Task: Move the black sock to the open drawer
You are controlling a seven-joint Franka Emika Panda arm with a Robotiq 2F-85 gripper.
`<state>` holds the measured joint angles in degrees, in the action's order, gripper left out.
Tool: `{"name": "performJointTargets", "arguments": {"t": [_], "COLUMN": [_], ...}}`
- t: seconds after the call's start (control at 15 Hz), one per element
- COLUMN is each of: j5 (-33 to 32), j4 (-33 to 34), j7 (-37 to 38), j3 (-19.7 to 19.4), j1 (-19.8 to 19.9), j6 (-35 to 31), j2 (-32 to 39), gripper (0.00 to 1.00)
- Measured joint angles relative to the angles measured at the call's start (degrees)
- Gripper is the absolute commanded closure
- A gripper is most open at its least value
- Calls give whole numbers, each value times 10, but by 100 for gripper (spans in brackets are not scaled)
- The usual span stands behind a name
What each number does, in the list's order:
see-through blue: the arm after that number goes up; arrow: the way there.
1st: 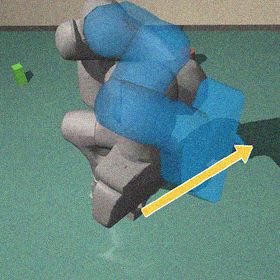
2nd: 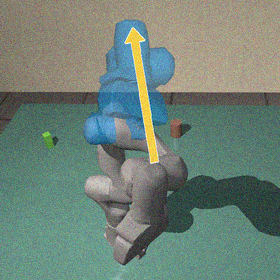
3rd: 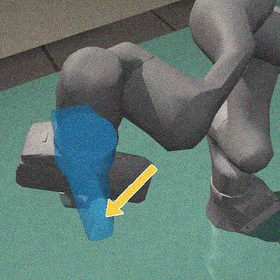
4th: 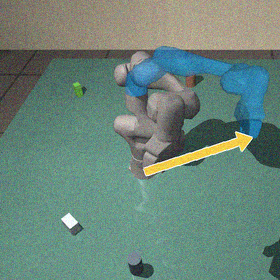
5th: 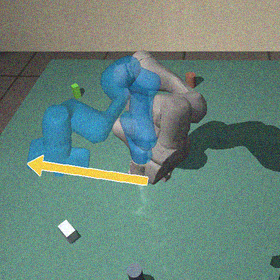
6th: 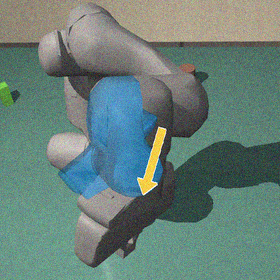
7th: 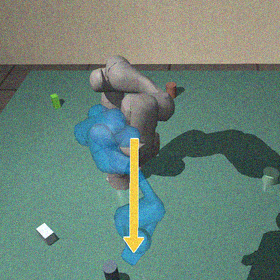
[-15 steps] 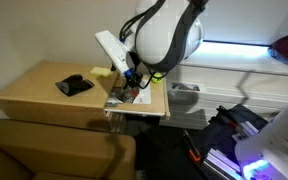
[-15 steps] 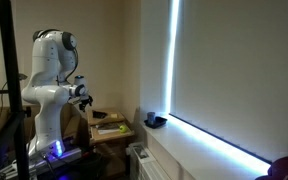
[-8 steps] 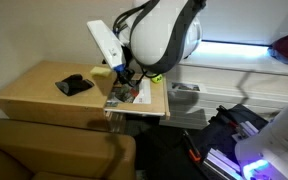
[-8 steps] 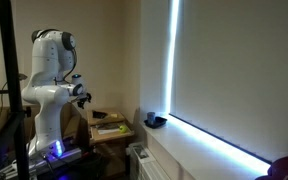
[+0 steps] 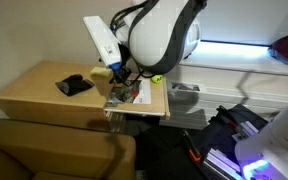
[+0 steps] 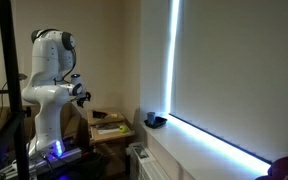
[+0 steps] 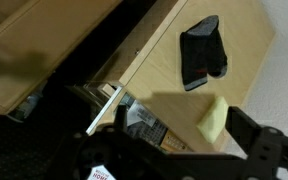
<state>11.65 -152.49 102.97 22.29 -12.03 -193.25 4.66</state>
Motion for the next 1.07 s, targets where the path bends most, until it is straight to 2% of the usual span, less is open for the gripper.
{"name": "performJointTargets", "arguments": {"t": [0.87, 1.07], "j5": [0, 16], "j4": [1, 5], "j7": [0, -46], "j3": [0, -51], "j1": [-1, -26], "j6": [8, 54], "j2": [2, 14], "gripper": [0, 0]}}
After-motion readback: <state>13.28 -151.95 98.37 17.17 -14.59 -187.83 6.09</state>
